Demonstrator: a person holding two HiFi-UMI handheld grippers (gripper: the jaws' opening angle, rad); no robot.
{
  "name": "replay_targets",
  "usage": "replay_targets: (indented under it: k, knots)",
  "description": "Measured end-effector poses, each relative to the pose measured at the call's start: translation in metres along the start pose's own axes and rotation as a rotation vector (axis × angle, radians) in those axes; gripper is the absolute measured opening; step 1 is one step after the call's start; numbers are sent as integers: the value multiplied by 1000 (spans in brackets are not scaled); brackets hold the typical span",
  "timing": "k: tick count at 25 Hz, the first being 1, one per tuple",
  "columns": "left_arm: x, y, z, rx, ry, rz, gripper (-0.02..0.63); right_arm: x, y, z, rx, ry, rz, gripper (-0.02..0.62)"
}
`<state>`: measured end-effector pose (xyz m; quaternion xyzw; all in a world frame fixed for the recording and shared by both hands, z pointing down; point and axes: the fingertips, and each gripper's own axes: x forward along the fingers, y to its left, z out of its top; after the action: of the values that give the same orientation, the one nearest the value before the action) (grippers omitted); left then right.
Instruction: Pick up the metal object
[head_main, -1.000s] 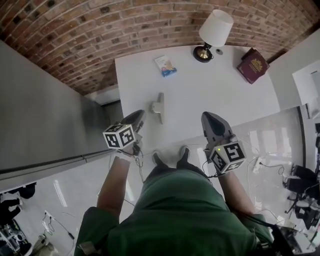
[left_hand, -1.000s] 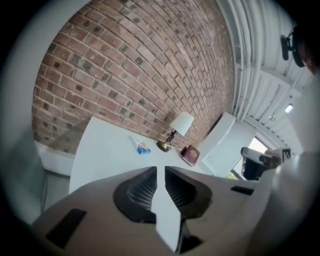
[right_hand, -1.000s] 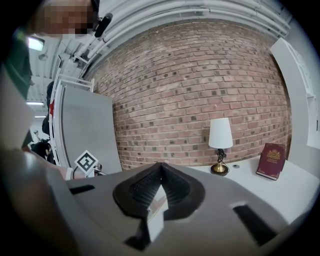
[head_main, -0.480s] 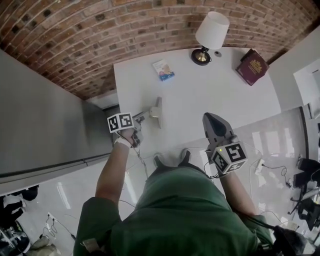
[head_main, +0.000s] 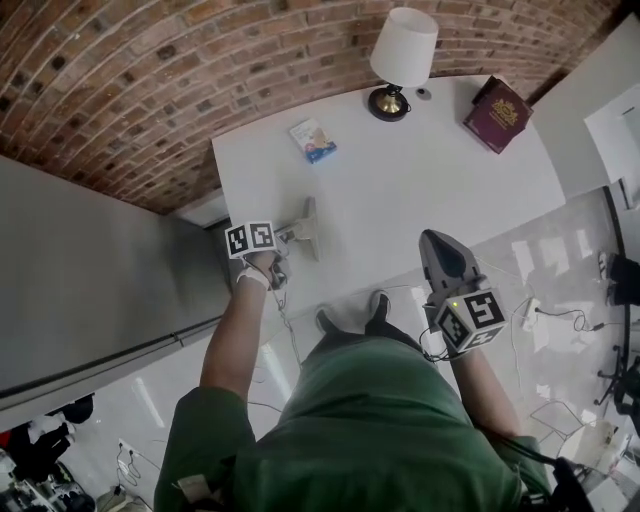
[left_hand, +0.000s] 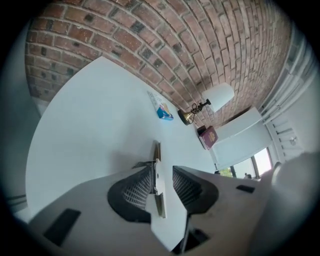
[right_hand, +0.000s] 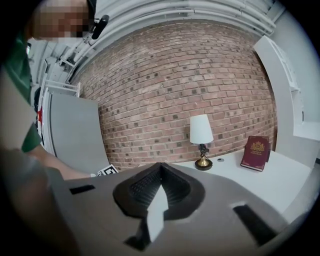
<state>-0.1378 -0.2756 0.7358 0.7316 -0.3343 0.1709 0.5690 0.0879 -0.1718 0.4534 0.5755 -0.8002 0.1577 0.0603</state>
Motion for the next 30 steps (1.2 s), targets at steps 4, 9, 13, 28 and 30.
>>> replay_targets:
  k: [4, 9, 13, 28, 30]
  knots:
    - [10, 0, -7, 6, 37, 8, 123, -4, -10, -4, 4, 11, -23, 3]
    - [18, -2, -12, 23, 62, 16, 104, -9, -17, -11, 42, 8, -30, 3]
    - [21, 0, -14, 39, 70, 40, 64, -12, -19, -14, 45, 13, -32, 3]
    - [13, -18, -9, 75, -40, 14, 9, -3, -16, -16, 18, 39, 27, 3]
    - [9, -23, -7, 77, -65, -2, 9, 1, -15, -15, 21, 38, 43, 3]
